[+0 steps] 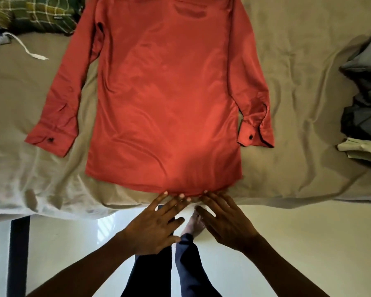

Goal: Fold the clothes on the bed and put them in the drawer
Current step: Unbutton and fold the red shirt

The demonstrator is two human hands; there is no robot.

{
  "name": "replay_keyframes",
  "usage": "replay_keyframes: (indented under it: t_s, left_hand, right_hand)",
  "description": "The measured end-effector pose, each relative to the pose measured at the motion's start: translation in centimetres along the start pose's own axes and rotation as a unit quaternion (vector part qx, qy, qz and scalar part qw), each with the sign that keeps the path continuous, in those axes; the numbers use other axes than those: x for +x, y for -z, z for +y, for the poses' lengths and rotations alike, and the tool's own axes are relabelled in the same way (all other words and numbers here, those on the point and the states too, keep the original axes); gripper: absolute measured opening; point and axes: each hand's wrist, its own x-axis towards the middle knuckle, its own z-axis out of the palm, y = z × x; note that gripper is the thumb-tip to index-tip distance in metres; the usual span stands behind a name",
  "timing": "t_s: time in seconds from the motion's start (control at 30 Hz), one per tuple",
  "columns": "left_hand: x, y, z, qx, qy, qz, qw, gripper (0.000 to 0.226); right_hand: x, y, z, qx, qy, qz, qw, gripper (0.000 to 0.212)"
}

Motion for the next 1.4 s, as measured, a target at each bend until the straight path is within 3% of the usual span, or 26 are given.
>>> replay_keyframes:
  t_s: [0.07,0.17,0.27,0.37,0.4,0.47,0.53,0.57,0.6,0.67,0.7,0.8,0.87,0.9,1.0,1.03,1.07,1.1,1.13,1.2,1.27,1.3,1.33,1.4]
  left_hand:
    - [0.4,1.9,-1.1,-0.027,0.007,0.051,0.998,0.051]
    - [3.6,4.8,-4.3,-0.086,0.056,0.1,0.99,0.048]
    - [8.8,7.4,-9.3,-0.112,0.099,0.114,0.982,0.049]
    - [15.8,10.1,-15.3,-0.145,0.128,0.116,0.974,0.046]
    - [18.0,10.9,-17.0,-0.156,0.137,0.108,0.972,0.043]
    - [22.7,12.0,-20.3,-0.168,0.148,0.097,0.97,0.04]
    - [27.4,12.2,-23.1,-0.174,0.141,0.077,0.972,0.042]
    - [29.1,12.2,-24.2,-0.175,0.141,0.067,0.972,0.045]
    - [30.7,12.4,-25.2,-0.177,0.145,0.059,0.972,0.048]
    - [33.8,12.3,-27.2,-0.21,0.185,0.036,0.959,0.047]
    - [35.0,12.3,-28.0,-0.247,0.216,0.02,0.944,0.046]
    - [37.3,12.4,-28.9,-0.348,0.291,-0.034,0.89,0.041]
    - [38.1,13.4,-29.2,-0.42,0.323,-0.07,0.845,0.046]
    - [38.0,14.5,-29.4,-0.473,0.338,-0.091,0.808,0.054]
    - [36.5,18.3,-31.3,-0.693,0.376,-0.119,0.603,0.083]
    - [35.7,19.4,-32.1,-0.74,0.36,-0.118,0.556,0.086]
    - [34.7,20.5,-32.6,-0.767,0.337,-0.115,0.534,0.083]
    - [33.7,21.5,-33.0,-0.778,0.312,-0.111,0.534,0.073]
    - [33.0,22.0,-33.1,-0.771,0.29,-0.111,0.556,0.061]
    - [31.9,22.4,-33.3,-0.7,0.268,-0.111,0.652,0.033]
    - [30.9,22.5,-33.9,-0.636,0.301,-0.073,0.707,0.007]
    - [30.1,22.4,-35.1,-0.632,0.328,-0.043,0.701,0.007]
    - [29.3,22.6,-36.5,-0.661,0.357,-0.019,0.659,0.009]
    - [26.7,23.0,-40.4,-0.743,0.4,0.057,0.533,0.013]
  right_hand:
    - [1.1,1.5,0.9,0.044,-0.078,0.066,0.994,0.032]
    - [4.6,4.2,4.0,0.07,-0.258,0.148,0.952,0.028]
    - [8.6,6.1,7.8,0.034,-0.429,0.147,0.891,0.036]
    - [11.7,6.6,12.4,0.015,-0.595,0.161,0.787,0.066]
    - [12.4,6.5,13.7,0.018,-0.622,0.164,0.765,0.072]
    - [13.1,6.3,16.9,0.037,-0.636,0.11,0.763,0.072]
    - [12.9,6.2,20.5,0.097,-0.632,0.089,0.764,0.049]
    - [12.5,6.8,22.0,0.122,-0.651,0.128,0.738,0.035]
    - [12.2,7.6,23.5,0.144,-0.687,0.203,0.683,0.028]
    - [11.5,9.9,27.0,0.182,-0.744,0.375,0.523,0.027]
    - [11.3,11.1,28.7,0.21,-0.747,0.429,0.462,0.025]
    - [10.5,13.3,31.7,0.325,-0.705,0.493,0.394,0.027]
    - [13.1,15.5,29.4,0.413,-0.652,0.495,0.398,0.015]
    - [15.0,16.2,27.4,0.434,-0.624,0.49,0.428,0.005]
    - [22.0,16.7,21.0,0.45,-0.541,0.436,0.561,0.023]
    - [24.4,16.0,19.0,0.456,-0.514,0.404,0.604,0.019]
    - [26.5,14.8,17.2,0.458,-0.492,0.37,0.641,0.013]
    - [28.9,14.0,15.5,0.445,-0.473,0.344,0.678,0.008]
    - [30.7,13.2,14.2,0.423,-0.455,0.32,0.716,0.011]
    - [33.9,12.5,11.9,0.407,-0.393,0.268,0.779,0.025]
    - [35.7,12.4,10.2,0.438,-0.342,0.212,0.804,0.036]
    - [36.1,12.1,9.5,0.449,-0.334,0.209,0.802,0.04]
    - [36.0,11.7,9.2,0.442,-0.337,0.235,0.798,0.041]
    - [34.3,10.2,9.4,0.369,-0.403,0.316,0.776,0.042]
